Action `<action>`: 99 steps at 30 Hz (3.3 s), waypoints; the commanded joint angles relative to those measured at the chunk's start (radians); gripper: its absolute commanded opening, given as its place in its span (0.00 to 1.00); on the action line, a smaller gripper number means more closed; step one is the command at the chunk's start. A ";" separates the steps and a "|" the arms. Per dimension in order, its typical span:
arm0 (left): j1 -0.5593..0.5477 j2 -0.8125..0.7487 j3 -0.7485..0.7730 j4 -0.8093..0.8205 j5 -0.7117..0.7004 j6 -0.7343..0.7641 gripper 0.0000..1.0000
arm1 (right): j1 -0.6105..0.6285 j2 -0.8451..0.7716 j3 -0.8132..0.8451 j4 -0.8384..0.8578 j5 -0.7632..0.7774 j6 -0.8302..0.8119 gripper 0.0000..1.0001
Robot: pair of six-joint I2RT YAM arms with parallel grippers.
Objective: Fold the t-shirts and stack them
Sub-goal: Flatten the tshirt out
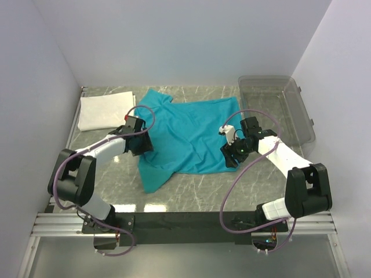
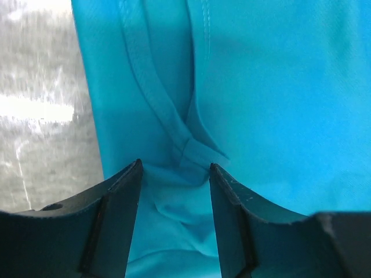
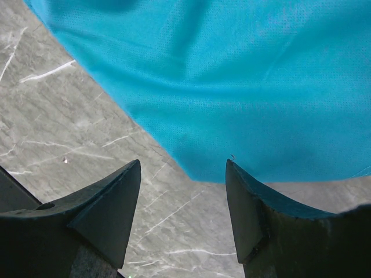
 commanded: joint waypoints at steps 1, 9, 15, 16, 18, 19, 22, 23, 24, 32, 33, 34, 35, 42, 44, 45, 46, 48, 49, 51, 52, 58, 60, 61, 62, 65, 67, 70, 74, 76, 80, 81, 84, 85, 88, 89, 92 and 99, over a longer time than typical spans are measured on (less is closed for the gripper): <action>-0.026 0.016 0.058 -0.036 -0.080 0.066 0.55 | -0.006 -0.030 -0.006 0.032 0.007 0.022 0.67; -0.056 0.054 0.052 -0.057 -0.085 0.137 0.20 | -0.006 -0.007 -0.003 0.036 -0.012 0.026 0.66; -0.054 -0.030 0.014 -0.095 -0.123 0.096 0.01 | -0.006 -0.002 0.009 0.025 -0.018 0.019 0.66; -0.048 -0.057 0.003 -0.109 -0.138 0.077 0.01 | -0.006 -0.002 0.008 0.025 -0.018 0.020 0.66; -0.017 -0.157 -0.050 -0.135 -0.135 0.000 0.01 | -0.007 -0.011 0.001 0.028 -0.018 0.022 0.66; 0.047 -0.198 -0.077 -0.137 -0.112 -0.033 0.01 | -0.006 -0.016 0.000 0.030 -0.018 0.023 0.66; 0.189 -0.358 -0.175 -0.158 -0.020 -0.174 0.01 | -0.006 -0.022 -0.006 0.038 -0.016 0.026 0.66; 0.217 -0.416 -0.192 -0.171 -0.005 -0.203 0.01 | -0.006 -0.022 -0.009 0.039 -0.016 0.028 0.66; 0.266 -0.441 -0.210 -0.193 0.013 -0.258 0.01 | -0.007 -0.020 -0.011 0.042 -0.015 0.029 0.66; 0.398 -0.420 -0.206 -0.408 0.015 -0.400 0.06 | -0.006 0.003 -0.006 0.045 -0.012 0.023 0.65; 0.411 -0.421 -0.200 -0.415 0.015 -0.382 0.05 | -0.006 0.003 -0.005 0.044 -0.013 0.016 0.65; 0.415 -0.424 -0.197 -0.412 0.020 -0.368 0.05 | -0.007 0.003 -0.006 0.039 -0.012 0.008 0.65; 0.415 -0.446 -0.194 -0.398 0.032 -0.354 0.06 | -0.006 0.003 -0.006 0.030 -0.012 -0.009 0.66; 0.414 -0.452 -0.155 -0.414 0.222 -0.196 0.44 | -0.025 0.003 -0.012 -0.016 0.093 -0.046 0.66; 0.415 -0.455 -0.201 -0.421 0.266 -0.202 0.44 | -0.050 -0.010 -0.017 -0.050 0.105 -0.062 0.66; 0.414 -0.466 -0.221 -0.419 0.308 -0.211 0.43 | -0.059 -0.016 -0.019 -0.065 0.109 -0.072 0.66; 0.414 -0.476 -0.241 -0.418 0.320 -0.220 0.43 | -0.067 -0.032 -0.022 -0.103 0.099 -0.085 0.66; 0.411 -0.509 -0.298 -0.421 0.340 -0.234 0.49 | -0.073 -0.051 -0.035 -0.129 0.099 -0.122 0.66; 0.409 -0.516 -0.316 -0.418 0.343 -0.236 0.50 | -0.075 -0.053 -0.046 -0.155 0.093 -0.136 0.66; 0.403 -0.529 -0.364 -0.399 0.369 -0.253 0.54 | -0.072 -0.039 -0.058 -0.151 0.064 -0.130 0.66; 0.400 -0.530 -0.370 -0.379 0.372 -0.260 0.55 | -0.067 -0.013 -0.061 -0.131 0.062 -0.106 0.66; 0.398 -0.533 -0.325 -0.387 0.334 -0.257 0.58 | -0.049 0.110 -0.020 -0.042 0.129 0.005 0.61; 0.398 -0.542 -0.307 -0.392 0.323 -0.245 0.59 | -0.039 0.131 -0.017 -0.036 0.126 0.011 0.56; 0.397 -0.555 -0.304 -0.392 0.319 -0.243 0.59 | -0.030 0.144 -0.009 -0.039 0.119 0.014 0.53; 0.397 -0.562 -0.301 -0.385 0.320 -0.242 0.60 | -0.027 0.145 -0.006 -0.041 0.110 0.016 0.48; 0.397 -0.591 -0.304 -0.369 0.323 -0.250 0.60 | -0.007 0.135 0.011 -0.042 0.097 0.019 0.36; 0.398 -0.602 -0.305 -0.364 0.325 -0.251 0.60 | 0.004 0.121 0.033 -0.036 0.096 0.025 0.28; 0.398 -0.602 -0.301 -0.358 0.322 -0.250 0.60 | 0.030 0.142 0.089 -0.044 0.105 0.031 0.13; 0.398 -0.607 -0.281 -0.364 0.305 -0.236 0.59 | 0.100 0.173 0.173 -0.034 0.149 0.046 0.02; 0.397 -0.614 -0.273 -0.365 0.294 -0.234 0.59 | 0.141 0.187 0.239 -0.022 0.160 0.048 0.00; 0.398 -0.619 -0.287 -0.349 0.299 -0.234 0.59 | 0.261 0.292 0.414 -0.025 0.160 0.071 0.00; 0.397 -0.618 -0.292 -0.344 0.299 -0.234 0.59 | 0.301 0.352 0.481 -0.018 0.157 0.083 0.00; 0.400 -0.614 -0.296 -0.335 0.310 -0.240 0.59 | 0.368 0.474 0.614 -0.007 0.207 0.158 0.35; 0.398 -0.616 -0.287 -0.336 0.307 -0.236 0.59 | 0.373 0.493 0.644 -0.027 0.223 0.161 0.48; 0.398 -0.631 -0.264 -0.362 0.282 -0.216 0.60 | 0.357 0.440 0.595 0.010 0.252 0.146 0.56; 0.398 -0.637 -0.261 -0.372 0.274 -0.211 0.60 | 0.341 0.416 0.569 0.021 0.257 0.140 0.57; 0.400 -0.650 -0.275 -0.363 0.277 -0.220 0.60 | 0.274 0.340 0.505 0.021 0.214 0.119 0.59; 0.400 -0.641 -0.347 -0.300 0.325 -0.259 0.60 | 0.229 0.410 0.481 0.054 0.215 0.169 0.59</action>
